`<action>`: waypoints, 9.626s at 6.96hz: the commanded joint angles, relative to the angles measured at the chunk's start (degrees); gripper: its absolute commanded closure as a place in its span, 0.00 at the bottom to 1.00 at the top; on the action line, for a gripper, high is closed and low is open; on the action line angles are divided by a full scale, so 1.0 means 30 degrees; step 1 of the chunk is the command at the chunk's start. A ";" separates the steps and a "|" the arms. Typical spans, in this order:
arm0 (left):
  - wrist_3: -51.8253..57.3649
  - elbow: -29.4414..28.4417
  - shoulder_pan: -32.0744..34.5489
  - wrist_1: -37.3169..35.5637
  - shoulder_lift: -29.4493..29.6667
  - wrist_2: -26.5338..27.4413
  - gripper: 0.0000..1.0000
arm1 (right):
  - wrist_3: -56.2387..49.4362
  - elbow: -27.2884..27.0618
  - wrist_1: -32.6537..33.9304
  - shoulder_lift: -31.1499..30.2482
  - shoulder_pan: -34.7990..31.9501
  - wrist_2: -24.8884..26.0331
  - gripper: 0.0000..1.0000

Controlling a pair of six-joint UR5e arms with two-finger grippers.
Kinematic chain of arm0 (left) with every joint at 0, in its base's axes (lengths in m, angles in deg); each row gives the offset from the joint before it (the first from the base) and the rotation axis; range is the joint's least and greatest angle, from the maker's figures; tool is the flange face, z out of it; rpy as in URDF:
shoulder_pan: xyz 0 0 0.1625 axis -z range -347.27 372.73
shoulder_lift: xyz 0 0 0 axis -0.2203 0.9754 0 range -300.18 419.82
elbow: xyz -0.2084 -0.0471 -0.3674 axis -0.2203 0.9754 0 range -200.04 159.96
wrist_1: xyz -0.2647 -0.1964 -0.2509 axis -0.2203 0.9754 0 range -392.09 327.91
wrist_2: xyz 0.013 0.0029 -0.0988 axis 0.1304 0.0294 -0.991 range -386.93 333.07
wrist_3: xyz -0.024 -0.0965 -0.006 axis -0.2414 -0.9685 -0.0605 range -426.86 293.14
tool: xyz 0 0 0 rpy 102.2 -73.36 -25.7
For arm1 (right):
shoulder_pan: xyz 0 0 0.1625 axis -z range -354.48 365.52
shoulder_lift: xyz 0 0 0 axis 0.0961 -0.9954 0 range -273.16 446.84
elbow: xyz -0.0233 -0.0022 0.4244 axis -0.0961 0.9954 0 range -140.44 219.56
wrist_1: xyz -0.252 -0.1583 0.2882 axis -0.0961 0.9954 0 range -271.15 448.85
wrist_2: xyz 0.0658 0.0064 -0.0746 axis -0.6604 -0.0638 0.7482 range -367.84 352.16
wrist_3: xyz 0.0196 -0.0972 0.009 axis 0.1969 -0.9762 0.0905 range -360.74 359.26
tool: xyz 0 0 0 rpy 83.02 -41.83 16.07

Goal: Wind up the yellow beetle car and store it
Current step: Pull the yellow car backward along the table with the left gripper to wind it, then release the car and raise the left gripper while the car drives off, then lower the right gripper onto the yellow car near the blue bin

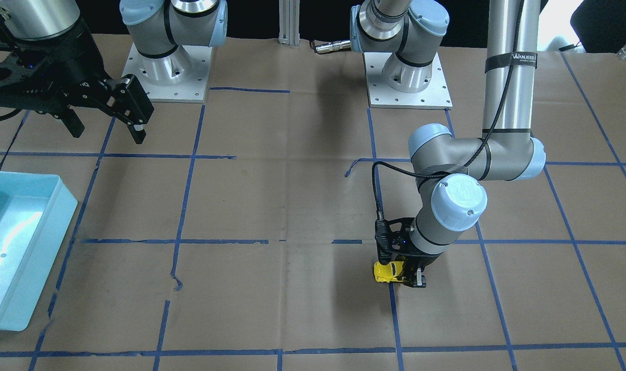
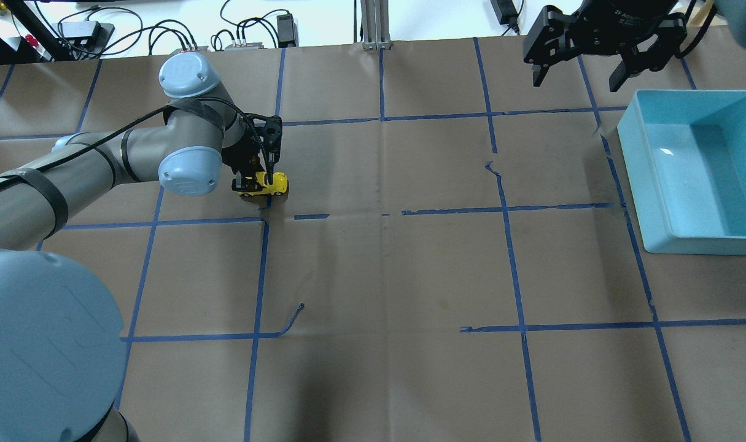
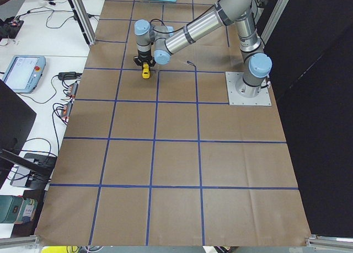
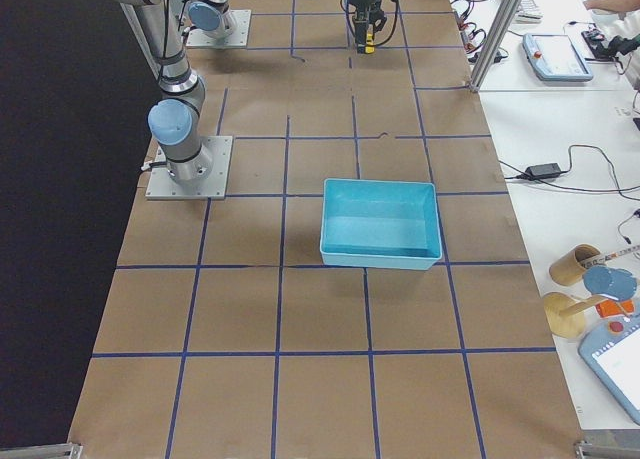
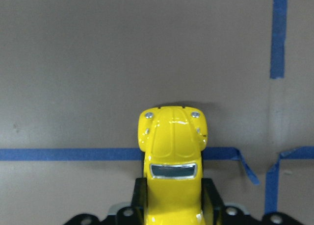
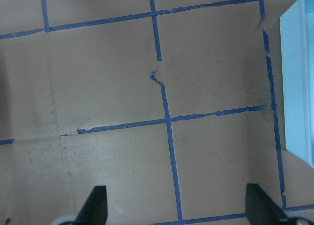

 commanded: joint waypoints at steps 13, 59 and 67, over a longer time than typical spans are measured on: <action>0.2307 -0.0008 -0.2019 0.0012 -0.0004 0.0069 1.00 | -0.0140 -0.0252 -0.0270 -0.0068 -0.0010 0.0047 0.00; -2.8859 -0.4637 0.0617 1.3459 -0.8149 0.1154 0.00 | -3.0828 -0.0219 0.8167 0.9892 0.3826 -0.0747 0.00; -2.8801 -0.4637 0.0617 1.3518 -0.8178 0.1183 0.00 | -3.3040 -0.3944 1.1090 0.8893 0.5703 -0.0686 0.01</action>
